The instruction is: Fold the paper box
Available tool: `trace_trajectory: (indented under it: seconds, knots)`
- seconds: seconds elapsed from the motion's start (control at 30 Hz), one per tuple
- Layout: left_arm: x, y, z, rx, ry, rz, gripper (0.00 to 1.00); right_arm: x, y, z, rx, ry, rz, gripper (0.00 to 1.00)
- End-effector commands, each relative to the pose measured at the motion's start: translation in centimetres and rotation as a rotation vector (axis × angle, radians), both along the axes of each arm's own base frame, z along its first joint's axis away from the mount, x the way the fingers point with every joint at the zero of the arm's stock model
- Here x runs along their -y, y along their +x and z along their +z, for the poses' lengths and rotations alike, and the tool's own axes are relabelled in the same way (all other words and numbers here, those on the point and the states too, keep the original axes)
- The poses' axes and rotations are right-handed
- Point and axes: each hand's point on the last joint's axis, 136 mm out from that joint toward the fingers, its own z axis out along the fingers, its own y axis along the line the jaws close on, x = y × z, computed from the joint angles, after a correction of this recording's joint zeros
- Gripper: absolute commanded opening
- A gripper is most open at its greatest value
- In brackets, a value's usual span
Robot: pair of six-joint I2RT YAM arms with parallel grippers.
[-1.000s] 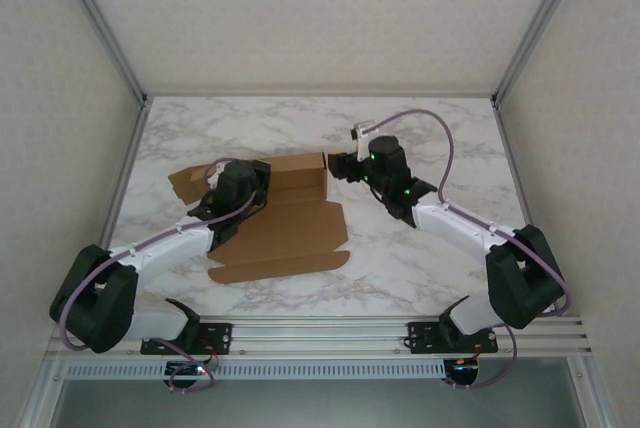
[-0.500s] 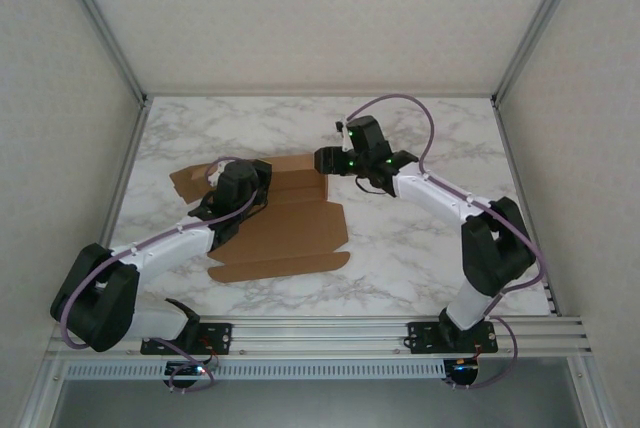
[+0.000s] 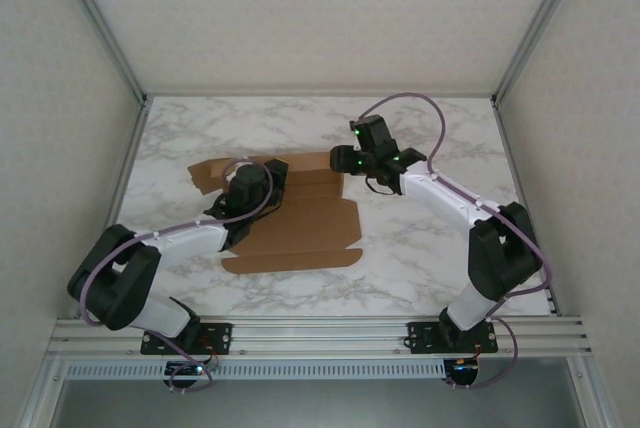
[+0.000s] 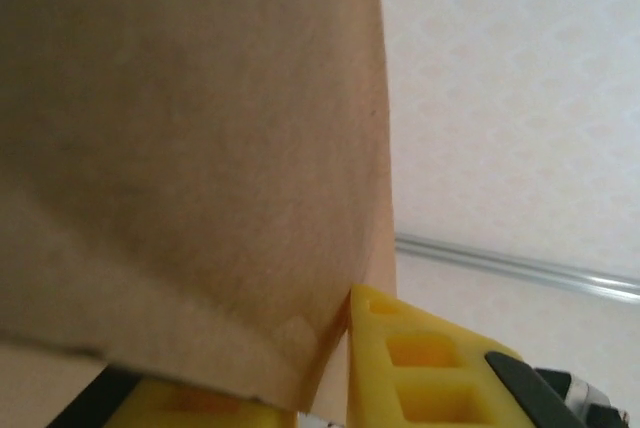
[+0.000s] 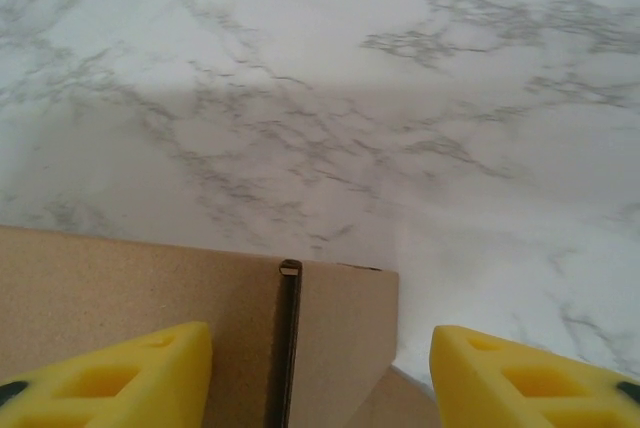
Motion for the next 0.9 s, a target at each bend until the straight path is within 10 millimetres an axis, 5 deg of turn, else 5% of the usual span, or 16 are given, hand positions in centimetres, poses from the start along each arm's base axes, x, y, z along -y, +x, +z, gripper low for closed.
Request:
trace_trajectory:
  seconds: [0.0, 0.37, 0.53, 0.87]
  knots:
    - [3.3, -1.4, -2.2, -0.1, -0.027, -0.104, 0.2, 4.3, 0.2, 0.8, 0.012, -0.068, -0.121, 0.61]
    - [9.1, 0.8, 1.9, 0.024, -0.045, -0.19, 0.56, 8.6, -0.6, 6.3, 0.091, -0.045, -0.18, 0.72]
    - [7.7, -0.1, 2.1, 0.075, 0.08, -0.222, 0.68, 8.6, -2.0, 7.4, 0.105, -0.025, -0.15, 0.72]
    - [3.9, -5.0, 4.3, 0.215, 0.493, -0.419, 0.72, 7.3, -4.8, 7.6, 0.082, 0.074, -0.09, 0.68]
